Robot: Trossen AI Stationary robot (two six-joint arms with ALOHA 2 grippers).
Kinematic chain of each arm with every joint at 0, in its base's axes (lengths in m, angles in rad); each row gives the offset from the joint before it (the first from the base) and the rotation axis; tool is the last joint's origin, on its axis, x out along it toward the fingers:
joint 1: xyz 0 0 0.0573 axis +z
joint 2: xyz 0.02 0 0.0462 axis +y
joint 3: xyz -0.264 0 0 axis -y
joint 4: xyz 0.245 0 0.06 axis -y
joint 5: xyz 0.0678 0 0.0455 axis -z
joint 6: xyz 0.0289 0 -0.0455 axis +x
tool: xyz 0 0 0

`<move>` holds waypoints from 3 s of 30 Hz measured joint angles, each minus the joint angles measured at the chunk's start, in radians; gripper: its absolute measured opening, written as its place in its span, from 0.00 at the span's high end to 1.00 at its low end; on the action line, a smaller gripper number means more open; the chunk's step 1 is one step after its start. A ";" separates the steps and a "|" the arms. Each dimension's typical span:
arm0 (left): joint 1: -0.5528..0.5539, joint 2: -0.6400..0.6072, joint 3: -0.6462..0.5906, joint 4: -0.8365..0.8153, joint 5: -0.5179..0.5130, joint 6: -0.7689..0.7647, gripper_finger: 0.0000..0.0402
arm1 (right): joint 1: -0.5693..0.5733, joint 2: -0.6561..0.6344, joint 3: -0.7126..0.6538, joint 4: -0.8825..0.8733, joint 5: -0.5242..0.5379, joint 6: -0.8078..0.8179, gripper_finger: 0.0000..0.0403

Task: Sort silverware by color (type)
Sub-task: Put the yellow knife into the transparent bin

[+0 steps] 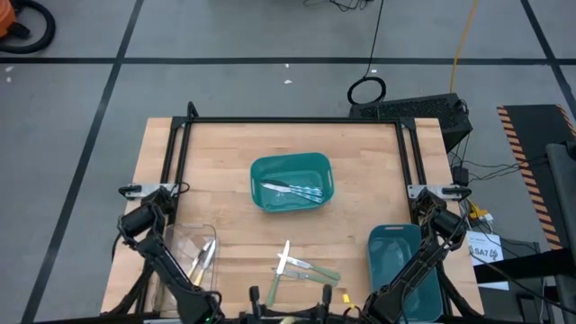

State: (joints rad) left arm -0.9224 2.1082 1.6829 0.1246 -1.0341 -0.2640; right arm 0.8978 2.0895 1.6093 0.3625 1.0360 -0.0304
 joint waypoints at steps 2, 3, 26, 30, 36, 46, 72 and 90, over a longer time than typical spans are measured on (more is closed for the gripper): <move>0.005 0.000 0.000 0.003 -0.022 0.000 0.68 | 0.000 0.000 0.000 0.021 0.036 -0.029 0.83; 0.007 -0.001 0.000 0.005 -0.035 0.000 0.68 | 0.000 0.000 0.000 0.034 0.049 -0.044 0.83; 0.038 -0.003 0.001 0.334 -0.157 0.322 0.68 | -0.011 0.002 0.000 0.389 0.200 -0.441 0.83; 0.038 -0.003 0.000 0.443 -0.161 0.453 0.68 | -0.010 0.002 0.000 0.489 0.215 -0.541 0.83; 0.039 -0.002 0.000 0.477 -0.165 0.517 0.68 | -0.009 0.001 0.000 0.522 0.241 -0.611 0.84; 0.042 -0.002 -0.001 0.485 -0.170 0.526 0.74 | -0.009 0.001 0.001 0.530 0.270 -0.595 0.83; 0.035 -0.179 -0.001 -0.189 -0.165 0.120 0.87 | 0.064 -0.002 0.001 0.285 0.538 -0.397 0.46; 0.115 -0.328 0.000 -1.400 0.601 -0.863 0.87 | 0.079 -0.002 0.001 0.184 0.534 -0.349 0.47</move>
State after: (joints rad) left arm -0.8070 1.7802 1.6829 -1.2750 -0.4329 -1.1265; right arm 0.9768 2.0876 1.6100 0.5463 1.5699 -0.3791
